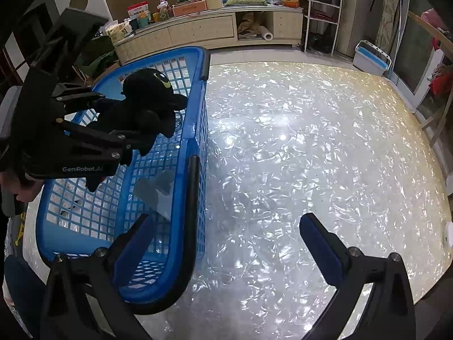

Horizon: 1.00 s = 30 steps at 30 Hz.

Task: Organize soft objects
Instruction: 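Carry the black plush toy over the basket with the left gripper and release it inside, then withdraw the left gripper from the basket while the right moves toward the white quilted pad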

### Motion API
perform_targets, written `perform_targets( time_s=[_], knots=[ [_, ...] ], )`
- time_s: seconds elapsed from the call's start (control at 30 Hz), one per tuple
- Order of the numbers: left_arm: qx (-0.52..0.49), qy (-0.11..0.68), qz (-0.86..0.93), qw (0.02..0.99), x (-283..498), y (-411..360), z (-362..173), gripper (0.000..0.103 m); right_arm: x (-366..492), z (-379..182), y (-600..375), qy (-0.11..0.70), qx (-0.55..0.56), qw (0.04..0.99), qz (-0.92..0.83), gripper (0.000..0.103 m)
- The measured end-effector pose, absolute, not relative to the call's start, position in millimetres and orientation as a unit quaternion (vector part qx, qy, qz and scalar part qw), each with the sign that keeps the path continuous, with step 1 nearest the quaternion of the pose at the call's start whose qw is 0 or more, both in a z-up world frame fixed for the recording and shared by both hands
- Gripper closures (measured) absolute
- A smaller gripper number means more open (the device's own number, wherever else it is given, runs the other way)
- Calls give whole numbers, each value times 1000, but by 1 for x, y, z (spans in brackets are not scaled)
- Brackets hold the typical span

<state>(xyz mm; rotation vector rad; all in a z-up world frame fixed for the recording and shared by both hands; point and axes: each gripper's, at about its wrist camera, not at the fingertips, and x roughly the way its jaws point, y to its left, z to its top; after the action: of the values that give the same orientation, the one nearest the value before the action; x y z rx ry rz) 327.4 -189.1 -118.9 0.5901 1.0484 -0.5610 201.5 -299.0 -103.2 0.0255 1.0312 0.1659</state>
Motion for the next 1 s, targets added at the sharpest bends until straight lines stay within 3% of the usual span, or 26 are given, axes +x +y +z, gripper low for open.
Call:
perform_targets(
  time_s=[0.17,0.43,0.53,0.7,0.8,0.83,1.0],
  knots=[
    [273,488,-262,786,327,-186,-117,27,205,-101,-298,492,15,867,76,0],
    [283,464,-238,805,315,-180,-93,24,192,-96,-298,488,25,869,79,0],
    [269,457,-232,815,305,-174,-79,17,185,-90,-297,484,26,871,80,0],
    [248,450,-234,825,282,-158,-54,14,174,-73,-293,466,25,881,82,0],
    [242,442,-242,829,260,-151,-43,7,166,-63,-290,456,26,886,84,0],
    [240,436,-244,832,252,-149,-40,0,163,-60,-289,453,26,887,85,0],
    [228,425,-222,848,217,-132,-22,0,146,-49,-279,443,20,892,92,0]
  ],
)
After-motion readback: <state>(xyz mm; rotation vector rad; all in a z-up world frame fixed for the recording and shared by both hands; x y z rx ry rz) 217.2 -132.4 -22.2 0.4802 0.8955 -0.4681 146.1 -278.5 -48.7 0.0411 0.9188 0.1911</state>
